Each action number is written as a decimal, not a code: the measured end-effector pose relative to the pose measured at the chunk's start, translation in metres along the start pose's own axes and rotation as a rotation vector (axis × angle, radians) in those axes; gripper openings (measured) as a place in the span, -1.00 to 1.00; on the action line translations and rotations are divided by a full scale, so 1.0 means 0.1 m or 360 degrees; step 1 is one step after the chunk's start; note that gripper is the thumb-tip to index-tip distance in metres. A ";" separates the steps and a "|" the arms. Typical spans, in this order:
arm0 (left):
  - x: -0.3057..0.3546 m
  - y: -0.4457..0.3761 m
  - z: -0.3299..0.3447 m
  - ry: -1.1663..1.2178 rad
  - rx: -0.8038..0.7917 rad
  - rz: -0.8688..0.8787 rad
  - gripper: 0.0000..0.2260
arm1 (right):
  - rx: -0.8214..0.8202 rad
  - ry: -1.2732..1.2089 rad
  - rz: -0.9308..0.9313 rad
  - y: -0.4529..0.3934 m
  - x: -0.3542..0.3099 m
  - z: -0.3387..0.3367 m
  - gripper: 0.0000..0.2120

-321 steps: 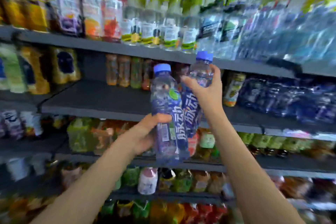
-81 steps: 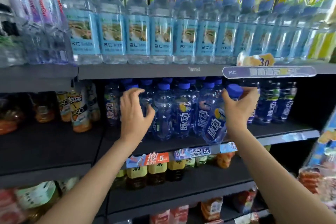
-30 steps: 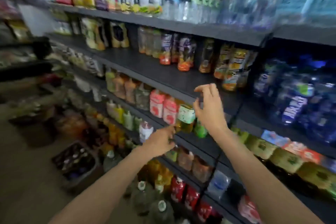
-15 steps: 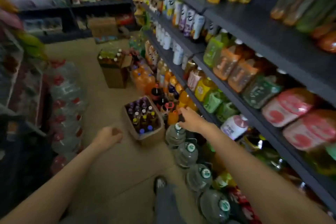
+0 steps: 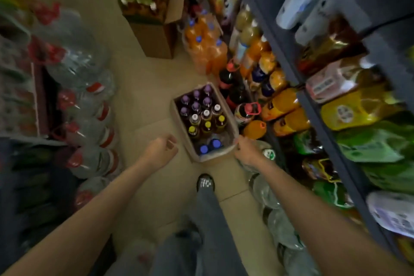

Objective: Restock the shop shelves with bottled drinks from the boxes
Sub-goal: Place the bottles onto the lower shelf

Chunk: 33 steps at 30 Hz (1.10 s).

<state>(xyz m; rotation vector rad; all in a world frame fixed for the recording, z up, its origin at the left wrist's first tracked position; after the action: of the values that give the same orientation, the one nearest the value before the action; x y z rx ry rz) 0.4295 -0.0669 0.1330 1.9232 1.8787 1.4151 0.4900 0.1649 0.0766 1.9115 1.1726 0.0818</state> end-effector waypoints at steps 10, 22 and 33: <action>-1.08 -2.11 1.11 0.0107 -0.0042 -0.0053 -0.83 | -0.0032 0.0142 0.0199 -2.42 0.56 1.48 -0.53; -1.81 -2.66 1.48 0.0078 -0.0197 0.0055 -0.68 | 0.0122 0.0366 -0.0072 -3.08 0.59 1.93 -0.65; -0.96 -2.80 1.08 0.0488 -0.0197 0.0374 -0.34 | 0.0217 -0.0750 -0.0917 -2.19 -0.54 0.26 -0.62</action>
<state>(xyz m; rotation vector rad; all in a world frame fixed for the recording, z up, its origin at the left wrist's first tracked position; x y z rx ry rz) 0.3133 -0.0269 -0.1569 2.0150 1.6663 1.9453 0.3200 0.1474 -0.0721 1.5125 1.3619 -0.7338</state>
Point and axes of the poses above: each hand's wrist, its own y-axis away from the middle knuckle, its own z-axis out of the palm, x = y × z, the point moved 1 cm from there along -y, towards the middle knuckle
